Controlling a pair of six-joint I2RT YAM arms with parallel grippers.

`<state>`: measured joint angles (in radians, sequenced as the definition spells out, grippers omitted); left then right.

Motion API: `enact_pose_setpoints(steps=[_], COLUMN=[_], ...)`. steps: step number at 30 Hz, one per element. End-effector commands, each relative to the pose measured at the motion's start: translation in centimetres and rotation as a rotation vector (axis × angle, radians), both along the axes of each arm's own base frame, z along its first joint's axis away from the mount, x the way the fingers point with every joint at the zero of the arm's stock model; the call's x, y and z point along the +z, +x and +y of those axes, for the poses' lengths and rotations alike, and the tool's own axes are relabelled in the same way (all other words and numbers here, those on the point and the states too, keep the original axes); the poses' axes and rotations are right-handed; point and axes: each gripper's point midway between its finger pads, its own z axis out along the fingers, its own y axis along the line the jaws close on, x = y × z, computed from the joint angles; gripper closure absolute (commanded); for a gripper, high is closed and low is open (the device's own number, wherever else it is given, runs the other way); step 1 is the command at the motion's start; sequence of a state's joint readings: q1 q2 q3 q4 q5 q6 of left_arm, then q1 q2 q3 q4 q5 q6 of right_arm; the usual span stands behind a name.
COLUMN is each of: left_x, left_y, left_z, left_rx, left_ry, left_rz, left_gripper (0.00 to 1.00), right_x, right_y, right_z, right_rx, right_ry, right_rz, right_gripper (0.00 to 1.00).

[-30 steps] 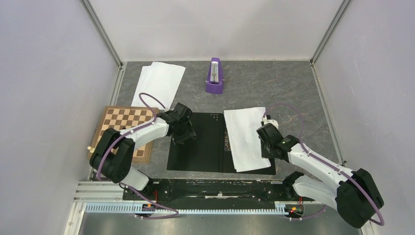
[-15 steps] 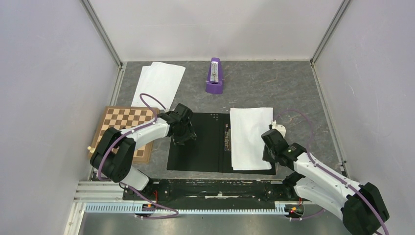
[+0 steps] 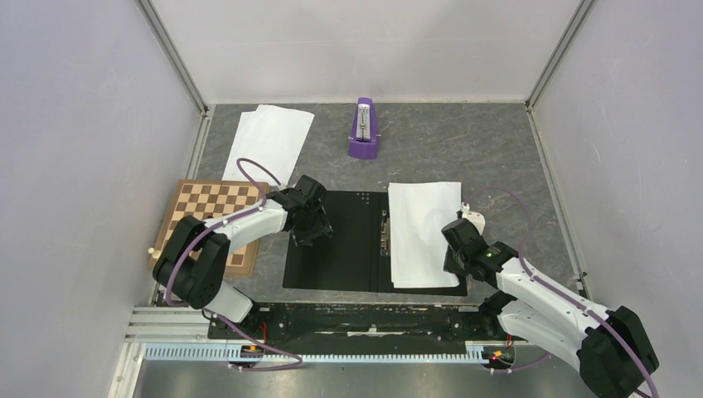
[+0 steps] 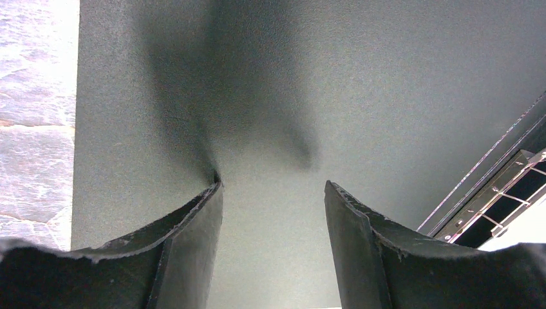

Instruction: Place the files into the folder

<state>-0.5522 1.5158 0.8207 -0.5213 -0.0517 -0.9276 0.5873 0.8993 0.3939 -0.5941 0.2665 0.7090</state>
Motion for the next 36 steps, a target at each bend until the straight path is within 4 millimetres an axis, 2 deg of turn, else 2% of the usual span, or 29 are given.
enact_pose_setpoints(steps=[1,7,18,36], left_x=[-0.3,-0.4,-0.5,-0.1], left_y=[-0.2,-0.3,-0.6,-0.4], left_z=[0.2,0.3,0.6,0.0], left_rx=[0.044,0.044,0.045,0.045], left_ry=[0.012,0.014,0.02,-0.004], left_rz=[0.007,0.01,0.012,0.009], left_gripper=[0.34,0.34,0.34,0.34], right_x=[0.0,0.0,-1.2,1.1], right_y=[0.1,0.1,-0.3,-0.2], right_z=[-0.8,-0.5,1.2,3.3], right_rx=[-0.067,-0.088,-0.025,0.038], right_ry=[-0.008,0.019,0.084,0.085], right_rz=[-0.029,-0.034,0.001,0.014], right_gripper=[1.0,1.0,1.0,1.0])
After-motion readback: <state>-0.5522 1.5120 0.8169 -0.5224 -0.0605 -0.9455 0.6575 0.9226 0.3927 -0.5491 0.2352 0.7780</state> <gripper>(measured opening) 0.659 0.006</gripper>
